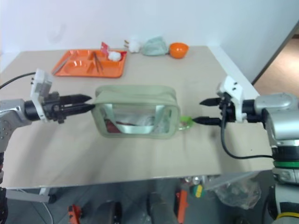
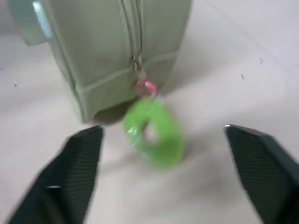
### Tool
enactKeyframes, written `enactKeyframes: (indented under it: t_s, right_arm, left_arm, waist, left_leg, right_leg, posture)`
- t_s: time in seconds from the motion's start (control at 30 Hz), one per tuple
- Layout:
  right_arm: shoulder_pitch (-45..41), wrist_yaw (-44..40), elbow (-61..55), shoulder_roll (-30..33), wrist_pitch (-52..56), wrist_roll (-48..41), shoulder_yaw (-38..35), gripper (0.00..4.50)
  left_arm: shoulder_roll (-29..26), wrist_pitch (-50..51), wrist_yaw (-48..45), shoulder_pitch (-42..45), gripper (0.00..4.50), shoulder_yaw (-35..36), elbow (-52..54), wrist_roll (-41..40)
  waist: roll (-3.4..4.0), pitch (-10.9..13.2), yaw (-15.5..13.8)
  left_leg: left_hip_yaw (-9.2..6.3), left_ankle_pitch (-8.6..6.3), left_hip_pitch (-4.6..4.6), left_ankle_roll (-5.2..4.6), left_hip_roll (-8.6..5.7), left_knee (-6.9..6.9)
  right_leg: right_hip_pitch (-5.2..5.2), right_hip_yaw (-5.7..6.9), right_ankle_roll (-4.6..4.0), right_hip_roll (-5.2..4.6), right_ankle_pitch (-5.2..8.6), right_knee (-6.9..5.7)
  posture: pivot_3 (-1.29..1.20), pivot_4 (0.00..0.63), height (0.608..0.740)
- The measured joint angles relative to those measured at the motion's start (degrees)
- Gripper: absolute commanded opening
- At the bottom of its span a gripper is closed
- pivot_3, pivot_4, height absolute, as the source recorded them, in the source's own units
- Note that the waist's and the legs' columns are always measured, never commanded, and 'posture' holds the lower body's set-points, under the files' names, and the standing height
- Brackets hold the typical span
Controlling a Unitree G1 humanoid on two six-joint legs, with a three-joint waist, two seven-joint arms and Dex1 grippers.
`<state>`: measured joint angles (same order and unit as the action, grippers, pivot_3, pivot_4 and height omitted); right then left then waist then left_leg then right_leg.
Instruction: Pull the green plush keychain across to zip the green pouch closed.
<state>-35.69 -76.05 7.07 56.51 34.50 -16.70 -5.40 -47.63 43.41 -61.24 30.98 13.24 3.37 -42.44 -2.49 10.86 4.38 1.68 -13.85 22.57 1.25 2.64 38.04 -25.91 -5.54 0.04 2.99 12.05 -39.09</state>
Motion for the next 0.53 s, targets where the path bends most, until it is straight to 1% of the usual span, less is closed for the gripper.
enactKeyframes:
  t_s: [0.1,0.2,0.33,0.4,0.53]
  right_arm:
    - [1.26,2.03,-0.9,1.05,2.08,-1.78,-3.89,4.5]
    - [2.84,4.47,-2.88,1.07,4.44,-3.87,-6.17,4.5]
    - [6.5,7.62,-7.2,0.77,9.17,-8.66,-11.13,4.5]
    - [8.09,9.3,-8.83,0.6,11.03,-10.3,-13.45,4.5]
    - [9.72,12.44,-11.93,-0.12,12.5,-12.45,-14.63,4.5]
  left_arm:
    - [-1.06,4.01,1.56,-0.4,4.44,4.81,1.19,-4.27]
    - [-3.07,4.77,2.84,-2.71,4.44,9.81,1.84,-5.76]
    - [-6.01,4.18,2.64,-13.18,4.44,15.2,2.19,-4.35]
    - [-5.89,4.17,3.68,-16.33,4.44,16.66,1.74,-3.59]
    - [-4.38,3.93,6.81,-16.73,4.44,21.43,0.44,-4.59]
  waist:
    - [0.0,0.0,0.16]
    - [0.0,0.0,0.35]
    - [0.01,0.0,0.43]
    - [-0.03,0.0,0.23]
    - [-0.03,0.0,0.0]
  left_leg:
    - [0.0,0.0,-0.05,0.0,0.0,0.0]
    - [0.01,0.0,-0.11,0.0,0.01,-0.04]
    - [0.04,0.01,-0.15,0.01,0.03,-0.22]
    - [-0.02,0.01,-0.1,0.02,0.03,-0.22]
    - [0.01,0.03,-0.13,0.05,-0.04,-0.19]
  right_leg:
    - [0.02,0.0,0.01,0.01,-0.01,-0.01]
    - [0.03,-0.02,-0.01,0.04,-0.01,-0.03]
    - [-0.01,-0.04,-0.11,0.02,0.06,-0.02]
    - [-0.02,0.04,-0.12,0.01,0.08,-0.01]
    - [0.02,0.05,-0.07,-0.09,0.04,-0.01]
  posture:
    - [0.0,0.15,0.74]
    - [0.0,0.15,0.74]
    - [0.0,0.15,0.74]
    - [0.0,0.15,0.74]
    - [0.0,0.15,0.74]
